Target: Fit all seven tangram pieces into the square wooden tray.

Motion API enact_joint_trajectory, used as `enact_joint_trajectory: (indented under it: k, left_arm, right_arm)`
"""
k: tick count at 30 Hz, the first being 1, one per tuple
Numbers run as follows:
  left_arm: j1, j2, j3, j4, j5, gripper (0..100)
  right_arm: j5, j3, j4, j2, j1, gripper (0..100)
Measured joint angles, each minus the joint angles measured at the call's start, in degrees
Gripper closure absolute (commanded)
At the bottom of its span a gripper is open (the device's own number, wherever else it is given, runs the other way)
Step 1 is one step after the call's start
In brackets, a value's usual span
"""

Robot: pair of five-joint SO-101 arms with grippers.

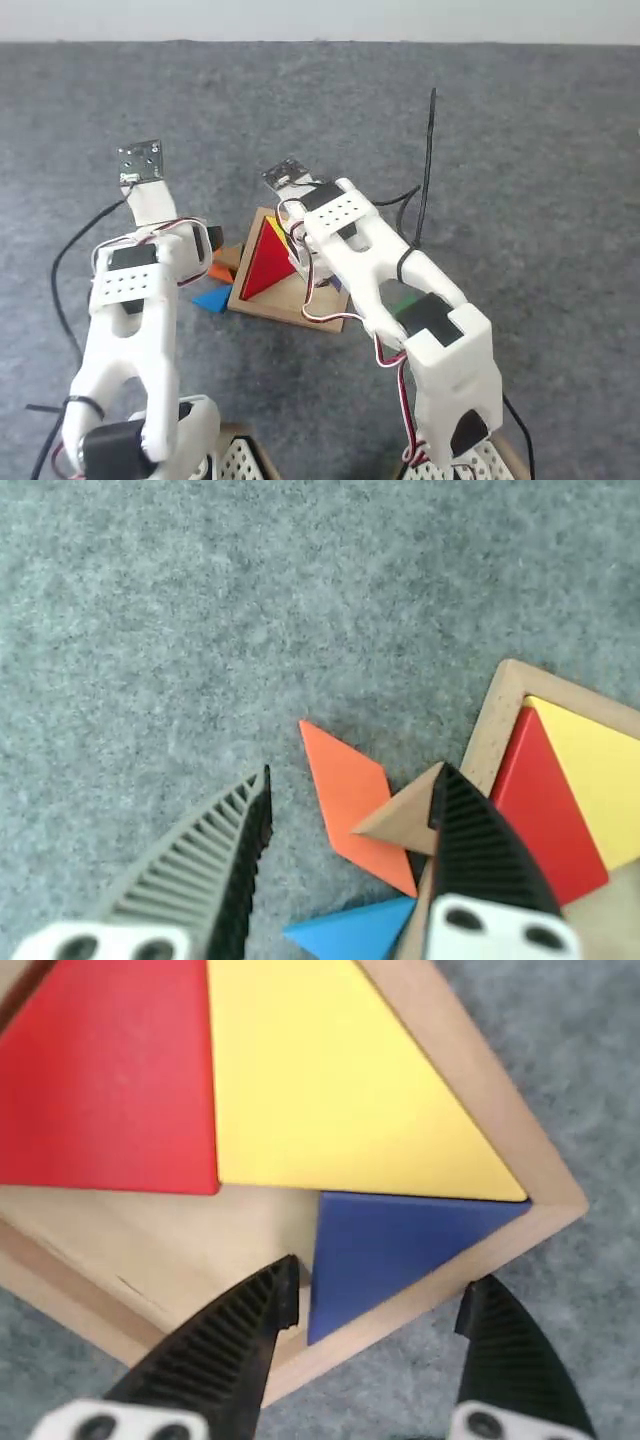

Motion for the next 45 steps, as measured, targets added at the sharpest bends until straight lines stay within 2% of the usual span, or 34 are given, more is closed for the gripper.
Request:
enact_joint_trajectory:
  k: [4, 12, 18, 22, 28, 30, 34, 38, 45]
  left_arm:
    - [0.1, 0.0, 0.0, 0.0, 0.0, 75]
    - [0.8, 0.0, 0.0, 0.0, 0.0, 75]
    - [1.8, 0.0, 0.0, 0.0, 0.0, 75]
    - [2.4, 0.0, 0.0, 0.0, 0.0, 75]
    - [2.3, 0.0, 0.0, 0.0, 0.0, 75]
    - [2.3, 0.0, 0.0, 0.0, 0.0, 75]
    - [2.3, 0.0, 0.0, 0.0, 0.0, 75]
    - [2.3, 0.0, 0.0, 0.0, -0.2, 75]
    - [2.3, 0.0, 0.0, 0.0, -0.2, 75]
  right_arm:
    - [4.3, -0.3, 2.7, 0.4, 1.7, 82.0]
    - [14.0, -2.7, 4.8, 1.3, 14.3, 81.6]
    - [16.5, -9.8, 8.0, 1.8, 21.0, 81.1]
    - [14.9, -11.9, 10.2, 1.7, 18.9, 80.3]
    - [12.9, -12.1, 10.0, 0.6, 11.1, 68.6]
    - [12.8, -12.1, 7.8, 0.6, 9.8, 68.2]
    - [12.8, -12.4, 4.2, 3.0, 10.3, 70.1]
    - [12.7, -12.5, 2.8, 5.0, 10.0, 64.3]
    - [12.6, -12.5, 4.2, 6.9, 9.9, 66.0]
